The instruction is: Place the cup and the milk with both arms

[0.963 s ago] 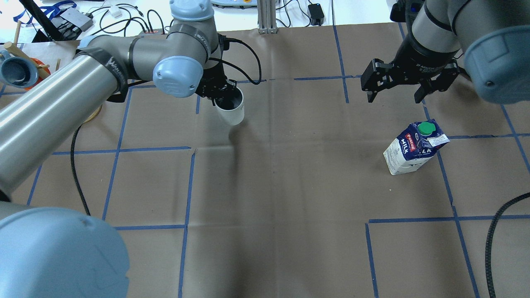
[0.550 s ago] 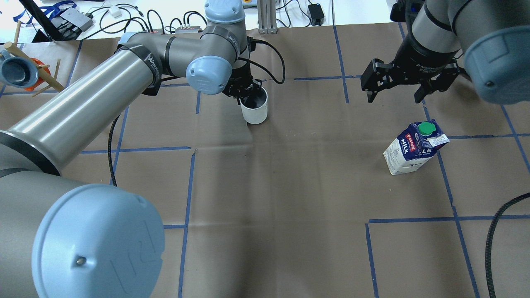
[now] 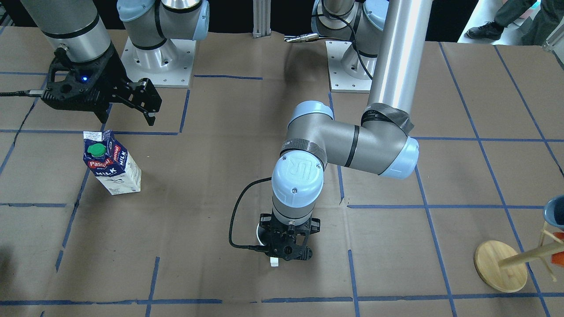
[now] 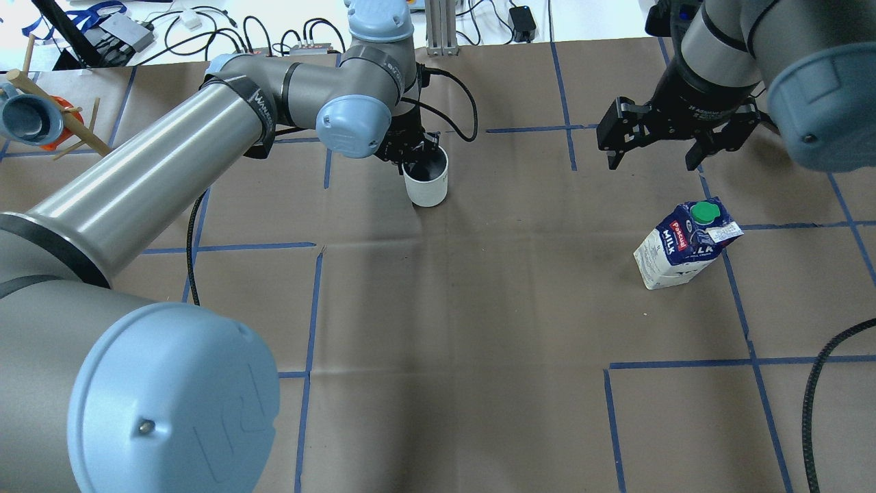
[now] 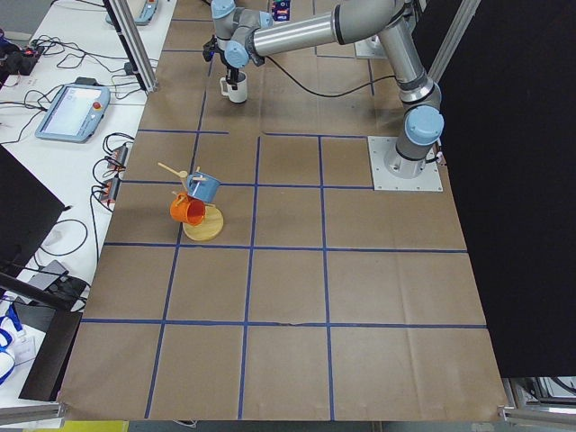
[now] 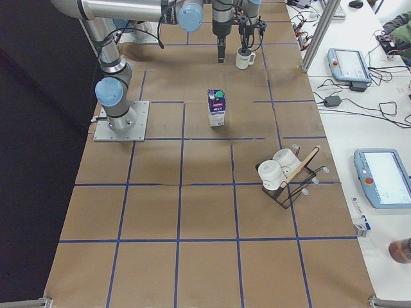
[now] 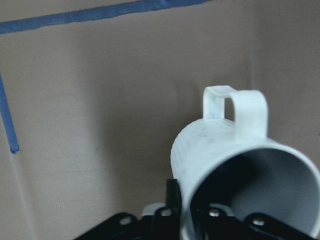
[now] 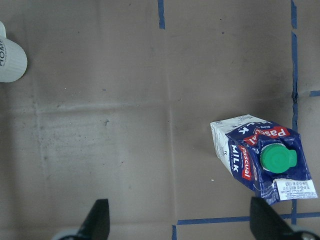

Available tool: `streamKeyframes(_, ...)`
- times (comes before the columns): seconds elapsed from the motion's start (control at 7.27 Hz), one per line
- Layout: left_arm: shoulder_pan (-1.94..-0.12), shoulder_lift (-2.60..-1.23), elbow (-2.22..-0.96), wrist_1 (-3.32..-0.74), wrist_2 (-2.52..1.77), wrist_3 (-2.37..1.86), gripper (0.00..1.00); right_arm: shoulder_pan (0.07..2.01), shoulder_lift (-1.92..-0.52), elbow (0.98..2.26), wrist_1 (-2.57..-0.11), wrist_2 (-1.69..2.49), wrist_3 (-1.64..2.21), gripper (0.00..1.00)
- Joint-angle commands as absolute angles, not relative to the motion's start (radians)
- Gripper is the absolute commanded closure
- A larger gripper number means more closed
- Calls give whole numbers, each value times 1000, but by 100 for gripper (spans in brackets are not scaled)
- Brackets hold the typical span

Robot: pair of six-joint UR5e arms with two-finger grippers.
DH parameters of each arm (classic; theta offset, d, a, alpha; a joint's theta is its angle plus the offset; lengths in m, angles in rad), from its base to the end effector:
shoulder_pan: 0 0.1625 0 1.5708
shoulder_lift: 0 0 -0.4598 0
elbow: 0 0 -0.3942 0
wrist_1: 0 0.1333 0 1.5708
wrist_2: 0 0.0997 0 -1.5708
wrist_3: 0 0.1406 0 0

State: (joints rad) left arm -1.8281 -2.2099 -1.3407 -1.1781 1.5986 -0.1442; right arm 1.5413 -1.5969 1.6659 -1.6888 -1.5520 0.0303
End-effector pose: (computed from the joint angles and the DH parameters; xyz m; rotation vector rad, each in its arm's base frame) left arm -0.3117 -0.6763 0.2326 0.1762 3.1061 0.0162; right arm 0.1215 -0.4915 0.4594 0.0926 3.1205 -0.0765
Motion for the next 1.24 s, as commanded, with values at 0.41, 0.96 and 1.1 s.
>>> streamKeyframes(0.41,-1824,-2094,-1348,-1270,1609,-137,1,1323,-1598,1675,-1683,-1554,-197,0)
streamKeyframes(0.96,-1754,-1710,-1362,-1712,1608,-124,1,1285,-1615,1762,-1703,-1540,-293,0)
streamKeyframes(1.1,-1750,-1656,-1367,-1764,1609,-124,1,1287,-1609,1790,-1704,-1539,-296,0)
